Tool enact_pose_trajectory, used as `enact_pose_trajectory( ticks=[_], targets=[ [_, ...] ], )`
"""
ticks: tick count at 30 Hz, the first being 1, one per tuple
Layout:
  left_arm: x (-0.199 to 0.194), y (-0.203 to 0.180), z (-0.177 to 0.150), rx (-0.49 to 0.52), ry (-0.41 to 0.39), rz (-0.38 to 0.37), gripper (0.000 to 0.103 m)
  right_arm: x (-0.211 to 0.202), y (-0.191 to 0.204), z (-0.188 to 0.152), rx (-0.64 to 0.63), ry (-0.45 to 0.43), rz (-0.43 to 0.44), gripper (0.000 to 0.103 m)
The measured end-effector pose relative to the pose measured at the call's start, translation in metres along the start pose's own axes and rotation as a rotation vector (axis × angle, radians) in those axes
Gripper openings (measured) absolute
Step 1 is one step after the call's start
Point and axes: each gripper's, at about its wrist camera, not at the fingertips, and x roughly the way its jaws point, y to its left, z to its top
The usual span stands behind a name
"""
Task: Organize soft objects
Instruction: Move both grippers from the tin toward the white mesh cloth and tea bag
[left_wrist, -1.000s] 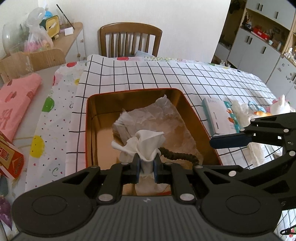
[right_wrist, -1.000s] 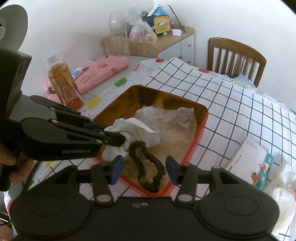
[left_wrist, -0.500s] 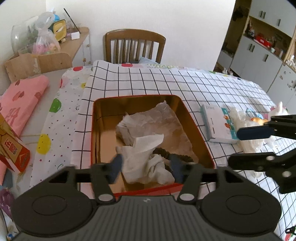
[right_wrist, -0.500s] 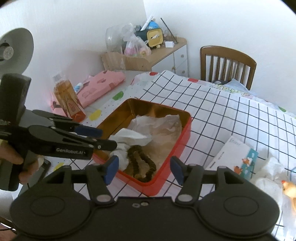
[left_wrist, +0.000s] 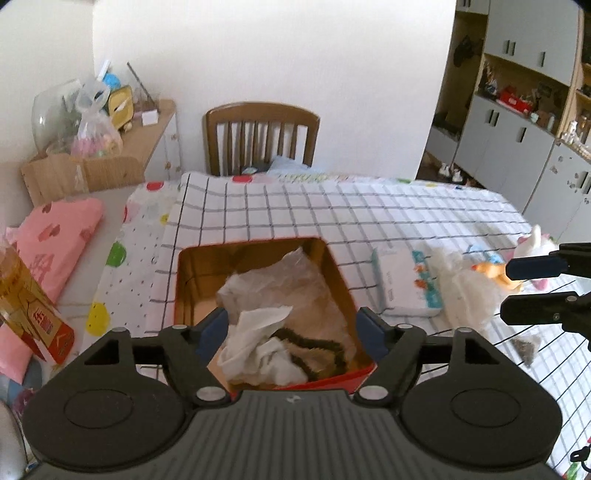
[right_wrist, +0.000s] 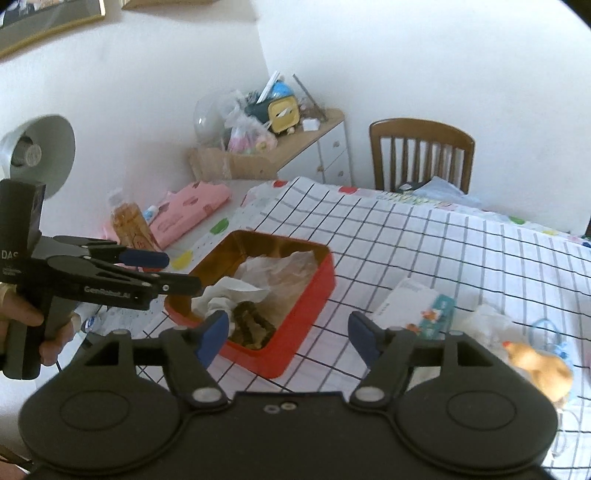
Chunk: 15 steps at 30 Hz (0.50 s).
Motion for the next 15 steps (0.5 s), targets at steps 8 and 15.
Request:
enact_pose_trajectory(
  ticks=[8,15],
  targets=[
    [-0.014,-0.038,0.01,0.027,-0.045,-0.045,0.084,-0.043,-0.025,-0.014,0.037,-0.051,-0.04,0.09],
    [-0.016,-0.073,0.017,0.036,-0.072,-0.111,0.086,-0.069,-0.042,-0.029,0.042,-0.074,-0.088,0.095]
  ],
)
